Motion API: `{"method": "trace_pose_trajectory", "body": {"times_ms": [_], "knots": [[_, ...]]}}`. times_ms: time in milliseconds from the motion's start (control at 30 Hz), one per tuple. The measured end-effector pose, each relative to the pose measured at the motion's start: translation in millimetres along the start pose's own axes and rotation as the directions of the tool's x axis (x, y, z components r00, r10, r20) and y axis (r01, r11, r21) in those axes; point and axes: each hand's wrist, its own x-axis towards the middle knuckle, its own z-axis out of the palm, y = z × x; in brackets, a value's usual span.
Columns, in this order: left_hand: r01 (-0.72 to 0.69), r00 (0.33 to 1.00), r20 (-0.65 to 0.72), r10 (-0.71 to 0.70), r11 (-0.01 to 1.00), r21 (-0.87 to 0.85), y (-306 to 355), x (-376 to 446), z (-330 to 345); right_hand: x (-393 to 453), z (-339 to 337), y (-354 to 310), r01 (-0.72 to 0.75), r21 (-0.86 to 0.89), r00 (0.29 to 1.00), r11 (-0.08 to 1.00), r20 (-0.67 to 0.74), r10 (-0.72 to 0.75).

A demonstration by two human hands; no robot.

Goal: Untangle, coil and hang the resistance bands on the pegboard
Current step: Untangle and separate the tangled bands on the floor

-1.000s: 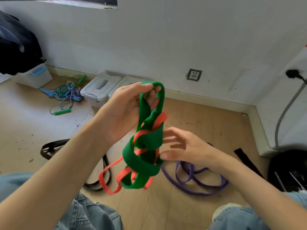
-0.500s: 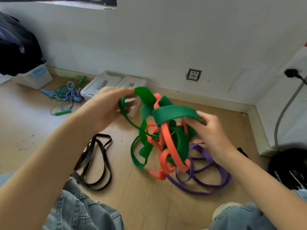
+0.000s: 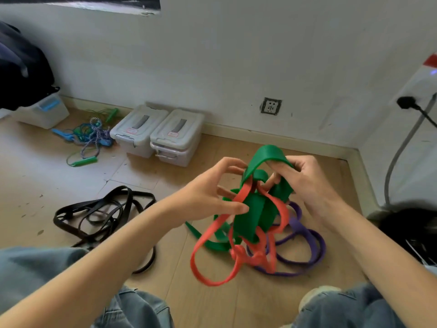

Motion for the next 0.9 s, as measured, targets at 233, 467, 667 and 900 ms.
{"method": "trace_pose_trajectory", "body": {"times_ms": [233, 467, 667, 900], "knots": [[0.126, 0.984, 0.124, -0.131, 0.991, 0.042, -1, -1, -8, 8, 2, 12, -0.169, 0.133, 0.978, 0.977, -0.102, 0.183], [-0.045, 0.998, 0.064, 0.023, 0.932, 0.359, -3, 0, 10, 9, -1, 9, -0.233, -0.007, 0.972, 0.972, -0.023, 0.233], [0.083, 0.921, -0.388, -0.019, 0.985, 0.148, 3, 9, -25, 8, -6, -7, -0.090, -0.365, 0.986, 0.927, 0.096, 0.133], [0.104, 0.935, -0.353, -0.039, 0.980, 0.168, 18, 1, -35, 18, -9, 10, -0.340, -0.103, 0.940, 0.935, -0.063, 0.335]]}}
